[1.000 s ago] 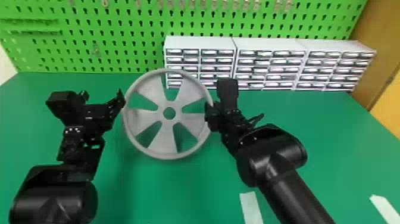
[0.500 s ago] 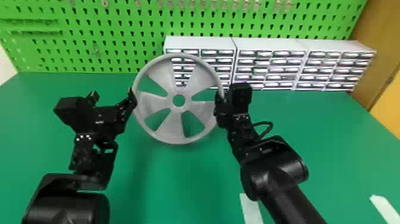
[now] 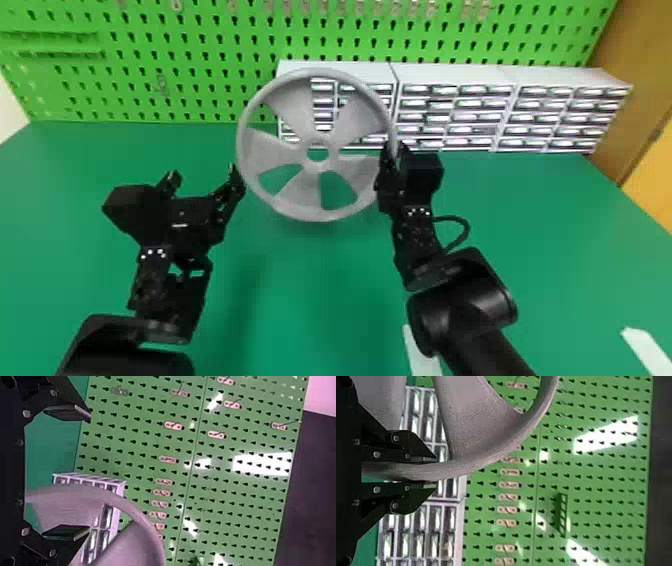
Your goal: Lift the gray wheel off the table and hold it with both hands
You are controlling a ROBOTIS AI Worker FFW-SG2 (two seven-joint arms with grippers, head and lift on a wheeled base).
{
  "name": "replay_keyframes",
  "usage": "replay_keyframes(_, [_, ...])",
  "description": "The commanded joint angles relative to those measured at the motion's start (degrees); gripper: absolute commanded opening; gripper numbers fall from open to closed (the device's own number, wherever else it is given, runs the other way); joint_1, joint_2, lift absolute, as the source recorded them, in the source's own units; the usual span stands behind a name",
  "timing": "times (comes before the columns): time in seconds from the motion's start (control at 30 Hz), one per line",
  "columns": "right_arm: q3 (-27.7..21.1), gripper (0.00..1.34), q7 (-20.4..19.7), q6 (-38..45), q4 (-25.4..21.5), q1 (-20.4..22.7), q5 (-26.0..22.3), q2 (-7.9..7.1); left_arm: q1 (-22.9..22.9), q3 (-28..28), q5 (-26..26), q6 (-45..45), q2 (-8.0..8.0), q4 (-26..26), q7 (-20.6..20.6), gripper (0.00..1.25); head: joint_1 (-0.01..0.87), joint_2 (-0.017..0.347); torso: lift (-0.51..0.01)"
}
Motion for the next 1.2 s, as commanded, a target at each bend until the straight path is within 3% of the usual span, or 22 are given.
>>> replay_keyframes(0.0, [-0.36, 0.12, -3.03, -7.87, 2.48, 0.68, 1.16, 0.73, 0.43, -0.4, 0.12, -0.03, 0.01, -0.1, 0.0, 0.98, 0.711, 0.015, -0.098])
replay_keyframes(0.27, [-1.15, 0.12, -6.1, -14.2, 4.68, 1.64, 2.22, 0.78, 0.78, -1.19, 0.56, -0.21, 0.01, -0.01, 0.0, 0.98, 0.711, 0.015, -0.098])
replay_keyframes(0.7, [-0.44, 0.12, -6.1, -14.9, 4.68, 1.73, 2.31, 0.78, 0.87, -2.07, 1.61, -1.62, 0.01, 1.48, 0.0, 0.98, 0.711, 0.015, -0.098])
replay_keyframes(1.17, [1.4, 0.12, -6.1, -15.34, 4.68, 1.47, 1.43, 0.78, -0.54, -4.26, 7.24, -9.61, 0.01, 10.88, -0.88, 0.98, 0.711, 0.015, -0.098])
